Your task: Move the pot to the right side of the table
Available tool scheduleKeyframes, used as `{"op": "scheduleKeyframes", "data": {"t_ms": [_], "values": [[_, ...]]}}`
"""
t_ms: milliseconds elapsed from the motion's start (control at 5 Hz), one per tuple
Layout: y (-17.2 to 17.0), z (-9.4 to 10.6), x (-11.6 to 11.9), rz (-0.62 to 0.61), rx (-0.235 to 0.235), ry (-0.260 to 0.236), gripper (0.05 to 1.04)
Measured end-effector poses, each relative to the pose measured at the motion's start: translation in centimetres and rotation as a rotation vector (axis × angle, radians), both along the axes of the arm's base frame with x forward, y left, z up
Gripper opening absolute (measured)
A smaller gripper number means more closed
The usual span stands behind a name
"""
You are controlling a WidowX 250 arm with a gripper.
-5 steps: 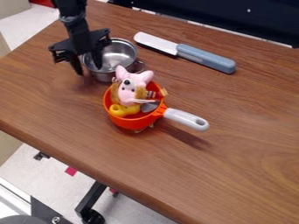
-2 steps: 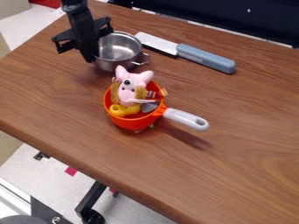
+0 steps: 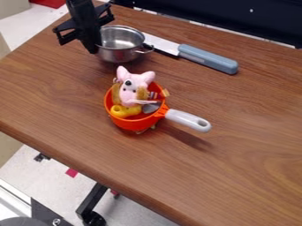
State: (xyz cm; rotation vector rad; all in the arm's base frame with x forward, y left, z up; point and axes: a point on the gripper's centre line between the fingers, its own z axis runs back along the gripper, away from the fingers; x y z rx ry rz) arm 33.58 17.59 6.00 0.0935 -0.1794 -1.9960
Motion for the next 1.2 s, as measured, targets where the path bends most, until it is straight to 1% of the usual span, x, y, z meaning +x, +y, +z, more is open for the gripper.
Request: {"op": "scheduleKeyframes", "data": {"t_ms": [200, 400, 600, 800, 1000, 1200], "values": [[-1.7, 1.5, 0.0, -0.019, -0.059, -0.007, 0.056], [-4.0, 4.0, 0.0, -0.046, -0.058, -0.058, 0.056], [-7.6, 5.4, -0.2, -0.055, -0.064, -0.099, 0.056], [-11.1, 5.7, -0.8, -0.109, -0.070, -0.086, 0.056], [-14.6, 4.1, -1.2, -0.169, -0.041, -0.096, 0.056], [-17.9, 2.9, -1.5, -0.237, -0.037, -0.100, 0.056]]}}
